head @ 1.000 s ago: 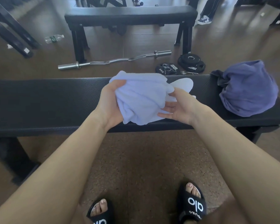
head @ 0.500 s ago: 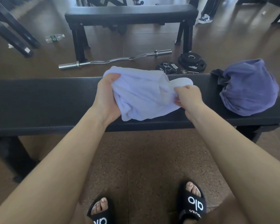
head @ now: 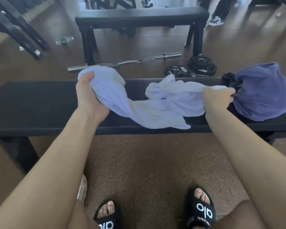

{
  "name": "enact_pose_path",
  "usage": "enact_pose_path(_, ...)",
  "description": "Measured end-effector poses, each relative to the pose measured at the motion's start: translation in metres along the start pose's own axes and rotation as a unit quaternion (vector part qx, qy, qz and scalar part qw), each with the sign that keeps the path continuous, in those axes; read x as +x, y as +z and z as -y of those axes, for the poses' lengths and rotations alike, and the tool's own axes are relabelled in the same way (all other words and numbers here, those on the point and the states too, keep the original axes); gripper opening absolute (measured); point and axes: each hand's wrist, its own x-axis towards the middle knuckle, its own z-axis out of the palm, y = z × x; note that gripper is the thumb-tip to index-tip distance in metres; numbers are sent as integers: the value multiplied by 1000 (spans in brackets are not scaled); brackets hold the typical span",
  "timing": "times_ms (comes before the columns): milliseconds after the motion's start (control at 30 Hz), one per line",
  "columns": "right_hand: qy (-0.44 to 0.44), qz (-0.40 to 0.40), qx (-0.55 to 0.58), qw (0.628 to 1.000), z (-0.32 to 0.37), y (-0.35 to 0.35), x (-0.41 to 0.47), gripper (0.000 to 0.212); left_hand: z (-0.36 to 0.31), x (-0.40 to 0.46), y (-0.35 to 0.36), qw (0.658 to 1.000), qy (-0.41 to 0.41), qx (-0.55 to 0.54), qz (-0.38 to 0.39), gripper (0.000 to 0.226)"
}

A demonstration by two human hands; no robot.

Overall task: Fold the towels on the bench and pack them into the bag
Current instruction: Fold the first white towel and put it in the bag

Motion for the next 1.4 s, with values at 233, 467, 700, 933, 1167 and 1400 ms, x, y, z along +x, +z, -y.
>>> enact_pose_path(233, -537, 18, -268, 800, 3, 24, -45, 48, 13, 0, 12, 989, 9, 140, 50, 32)
enact_pose_path(467, -480, 133, -487, 718, -42, 20, -10, 43, 1, -11, 15, 992, 28, 124, 16, 27)
enact_pose_path(700, -466, 119, -352, 803, -17, 26, -38, 53, -39, -8, -29, 980, 158, 120, 12, 11)
enact_pose_path(933, -59, 617, 20, 784, 36, 52, -174, 40, -44, -48, -27, 967, -60, 220, 116, 45)
enact_pose_path(1167, -24, 594, 158, 788, 36, 58, -183, 37, -62, -50, -55, 951, -37, 302, 62, 40)
enact_pose_path(1400, -27, 610, 174, 772, 61, 48, -175, 56, -89, -41, -83, 907, 67, 416, -19, 35)
